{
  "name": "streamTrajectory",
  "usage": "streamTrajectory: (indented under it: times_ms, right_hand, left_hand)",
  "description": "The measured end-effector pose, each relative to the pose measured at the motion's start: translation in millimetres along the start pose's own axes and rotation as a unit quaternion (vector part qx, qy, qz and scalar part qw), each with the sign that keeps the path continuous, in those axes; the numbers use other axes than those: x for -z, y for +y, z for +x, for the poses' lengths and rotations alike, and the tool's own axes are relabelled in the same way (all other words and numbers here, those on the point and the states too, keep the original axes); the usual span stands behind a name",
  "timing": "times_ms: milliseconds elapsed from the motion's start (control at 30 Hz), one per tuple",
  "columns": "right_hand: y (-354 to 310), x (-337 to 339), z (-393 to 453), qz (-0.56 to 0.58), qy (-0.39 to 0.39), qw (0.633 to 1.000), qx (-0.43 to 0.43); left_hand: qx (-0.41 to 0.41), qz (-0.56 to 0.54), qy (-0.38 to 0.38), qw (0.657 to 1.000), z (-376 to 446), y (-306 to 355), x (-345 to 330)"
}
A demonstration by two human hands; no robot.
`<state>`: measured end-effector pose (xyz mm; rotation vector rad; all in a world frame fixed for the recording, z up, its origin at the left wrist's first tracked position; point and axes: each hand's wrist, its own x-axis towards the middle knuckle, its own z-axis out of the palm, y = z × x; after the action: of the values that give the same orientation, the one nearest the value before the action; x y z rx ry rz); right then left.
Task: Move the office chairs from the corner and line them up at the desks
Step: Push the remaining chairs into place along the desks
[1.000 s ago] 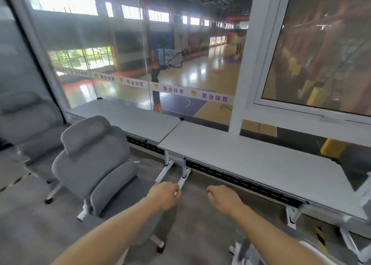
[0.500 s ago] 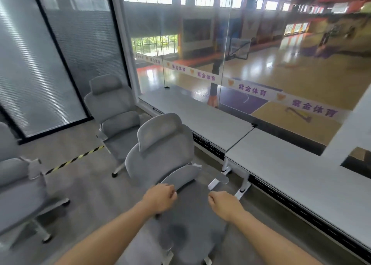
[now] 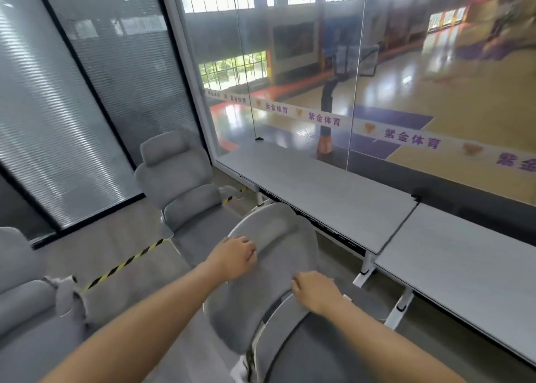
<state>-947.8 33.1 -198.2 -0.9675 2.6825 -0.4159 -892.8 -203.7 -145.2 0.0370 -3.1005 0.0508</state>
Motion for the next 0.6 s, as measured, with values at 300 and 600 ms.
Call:
streamTrajectory:
  times_ms: [300,600]
  right_hand:
    - [-115,-63,108,0.236,-0.013,0.965,-0.115]
    - [-201,-87,165,0.355,0.092,0.874,-0.318]
  left_hand:
    - [-0.298,0.092,-0.062,0.948,164,-94,-18]
    - [-0.402,0.089,-0.097,0.906,208,-115,-42]
